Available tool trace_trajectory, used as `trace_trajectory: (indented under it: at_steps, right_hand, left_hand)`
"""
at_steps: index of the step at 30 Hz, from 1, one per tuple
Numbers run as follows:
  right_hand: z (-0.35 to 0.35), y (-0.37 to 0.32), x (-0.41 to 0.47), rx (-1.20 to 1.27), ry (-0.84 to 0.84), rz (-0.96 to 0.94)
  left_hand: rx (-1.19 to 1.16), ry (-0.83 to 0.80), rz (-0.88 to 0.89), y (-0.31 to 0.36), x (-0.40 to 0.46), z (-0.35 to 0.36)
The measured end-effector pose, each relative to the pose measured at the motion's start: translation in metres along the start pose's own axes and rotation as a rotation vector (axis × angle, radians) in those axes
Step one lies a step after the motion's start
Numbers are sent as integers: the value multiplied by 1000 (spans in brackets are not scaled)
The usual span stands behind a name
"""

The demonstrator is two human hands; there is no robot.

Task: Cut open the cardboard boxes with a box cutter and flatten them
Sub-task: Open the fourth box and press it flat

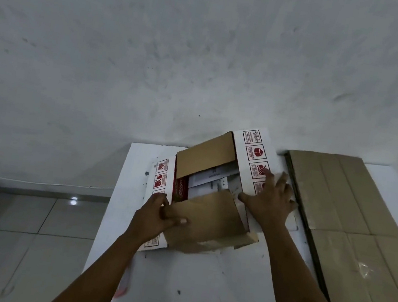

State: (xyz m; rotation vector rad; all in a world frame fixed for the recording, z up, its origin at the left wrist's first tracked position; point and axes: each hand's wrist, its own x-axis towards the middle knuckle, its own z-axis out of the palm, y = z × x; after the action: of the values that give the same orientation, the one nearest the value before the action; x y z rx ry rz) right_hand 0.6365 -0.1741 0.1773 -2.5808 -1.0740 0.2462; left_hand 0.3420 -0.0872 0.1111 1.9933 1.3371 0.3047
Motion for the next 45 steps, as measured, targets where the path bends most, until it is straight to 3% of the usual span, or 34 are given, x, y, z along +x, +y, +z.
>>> trace_trajectory:
  at_steps: [4, 6, 9, 12, 15, 19, 23, 30, 34, 40, 42, 45]
  right_hand:
    - [-4, -8, -4, -95, 32, -18]
    - [0, -13, -10, -145, 58, -51]
    - [6, -23, -18, -194, 69, -68]
    - [3, -26, -23, -22, 169, -117]
    - [-16, -26, -12, 364, 126, 43]
    - [-47, -21, 2, 367, -15, 85]
    - [-76, -22, 13, 321, 55, 69]
    - [-92, -31, 22, 437, 29, 66]
    - [-79, -42, 20, 562, -29, 115]
    - [-73, -49, 15, 685, -42, 102]
    - [-68, -48, 14, 624, 8, 3]
    - [-56, -46, 7, 145, 115, -106]
  left_hand:
    - [-154, 44, -63, 28, -15, -27]
    - [-225, -68, -88, 45, -18, -41]
    - [-187, -336, 45, 60, -20, -56]
    - [-176, -502, 178, 60, -20, -57]
    - [-243, -442, 180, 53, -24, -49]
    - [-352, -320, 123, 50, -30, -38]
    - [-482, -192, 129, 57, -36, -36]
    - [-410, -362, 43, 59, -46, -30]
    - [-247, -460, 142, 68, -47, -5]
    - [-321, -494, 151, 89, -34, 14]
    - [-311, -541, 142, 94, -30, 17]
    - [-320, -498, 116, 100, -26, 28]
